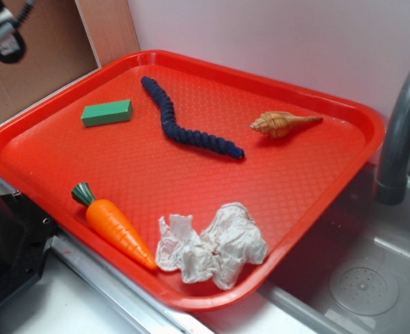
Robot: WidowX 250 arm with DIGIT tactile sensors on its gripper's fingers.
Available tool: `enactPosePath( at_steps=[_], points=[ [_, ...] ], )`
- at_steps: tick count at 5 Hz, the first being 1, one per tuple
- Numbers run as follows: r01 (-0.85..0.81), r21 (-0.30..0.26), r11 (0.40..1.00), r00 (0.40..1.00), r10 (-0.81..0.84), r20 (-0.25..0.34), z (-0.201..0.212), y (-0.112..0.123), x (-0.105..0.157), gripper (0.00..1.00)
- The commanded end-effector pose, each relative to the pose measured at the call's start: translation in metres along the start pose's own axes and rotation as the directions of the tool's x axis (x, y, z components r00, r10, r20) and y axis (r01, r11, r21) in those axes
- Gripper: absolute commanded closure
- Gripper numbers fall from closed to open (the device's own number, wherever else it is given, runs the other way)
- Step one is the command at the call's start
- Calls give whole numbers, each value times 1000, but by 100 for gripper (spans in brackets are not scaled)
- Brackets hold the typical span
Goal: Grab the green block.
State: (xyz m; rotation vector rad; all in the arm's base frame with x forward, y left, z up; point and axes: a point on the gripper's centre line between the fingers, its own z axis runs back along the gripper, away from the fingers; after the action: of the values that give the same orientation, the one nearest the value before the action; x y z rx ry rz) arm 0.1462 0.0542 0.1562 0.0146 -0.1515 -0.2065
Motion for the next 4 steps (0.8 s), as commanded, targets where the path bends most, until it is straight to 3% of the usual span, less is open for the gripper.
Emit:
enactPosePath(
  at_steps=[1, 3, 4],
  points=[
    [114, 61, 992, 991, -118, 71, -60, 46, 46, 0],
    [260, 53, 964, 962, -263, 66, -117, 58, 76, 0],
    [313, 86, 946, 948, -316, 30, -134, 55, 76, 0]
  ],
)
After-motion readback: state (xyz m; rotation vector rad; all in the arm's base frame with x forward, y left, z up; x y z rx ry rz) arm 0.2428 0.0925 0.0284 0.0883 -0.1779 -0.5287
